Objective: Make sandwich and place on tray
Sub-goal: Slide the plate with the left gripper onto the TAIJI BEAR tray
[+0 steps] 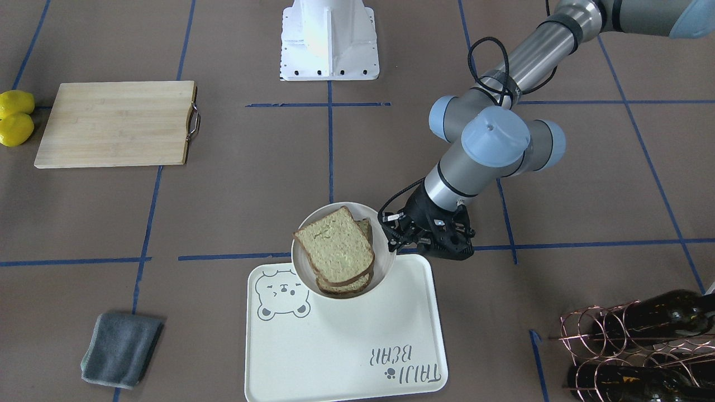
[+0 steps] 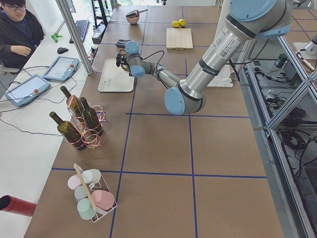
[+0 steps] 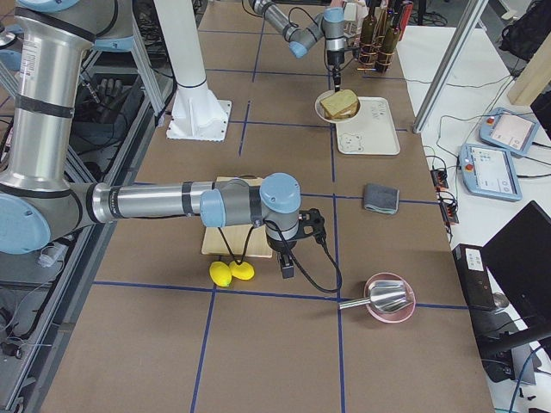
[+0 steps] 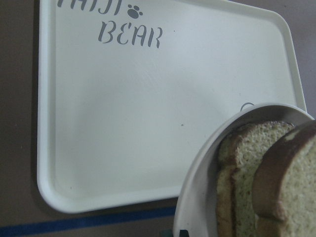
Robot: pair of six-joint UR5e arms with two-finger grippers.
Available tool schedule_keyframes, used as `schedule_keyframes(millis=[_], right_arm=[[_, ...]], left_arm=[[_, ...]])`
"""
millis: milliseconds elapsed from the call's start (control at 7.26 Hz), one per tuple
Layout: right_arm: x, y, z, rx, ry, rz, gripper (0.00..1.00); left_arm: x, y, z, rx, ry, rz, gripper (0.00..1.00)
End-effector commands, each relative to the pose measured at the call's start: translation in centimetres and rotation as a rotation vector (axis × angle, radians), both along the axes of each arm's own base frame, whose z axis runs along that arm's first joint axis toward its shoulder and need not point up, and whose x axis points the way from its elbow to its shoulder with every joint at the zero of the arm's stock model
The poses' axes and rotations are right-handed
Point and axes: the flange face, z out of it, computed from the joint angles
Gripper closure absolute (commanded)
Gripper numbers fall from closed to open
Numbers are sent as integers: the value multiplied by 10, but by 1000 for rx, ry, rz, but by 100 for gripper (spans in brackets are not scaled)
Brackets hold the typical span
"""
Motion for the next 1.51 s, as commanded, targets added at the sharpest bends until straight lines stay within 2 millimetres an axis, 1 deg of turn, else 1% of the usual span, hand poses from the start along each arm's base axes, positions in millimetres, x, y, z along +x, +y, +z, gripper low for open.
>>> schedule_keyframes(millis=[0, 138, 275, 551, 689, 826, 964, 1240, 1377], right_arm=[[0, 1, 0, 0, 0, 0, 0], [0, -1, -1, 5, 3, 1, 0], [0, -2, -3, 8, 3, 1, 0], [0, -4, -4, 12, 5, 1, 0], [0, -4, -6, 15, 4, 1, 0], [0, -4, -7, 15, 0, 3, 0], [0, -3, -8, 4, -2, 14, 0], [0, -4, -9, 4, -2, 17, 0], [0, -4, -9, 4, -2, 17, 0]], left_arm=[[20, -55, -4, -64, -45, 21, 100], [27, -68, 7, -69, -47, 19, 100], [31, -82, 19, -73, -47, 10, 100], [34, -91, 34, -79, -50, 4, 100], [35, -91, 38, -73, -46, 3, 100], [36, -91, 38, -64, -44, -3, 100], [34, -92, 36, -49, -36, -10, 75], [34, -92, 33, -42, -34, -15, 30], [33, -92, 30, -37, -31, -17, 0]])
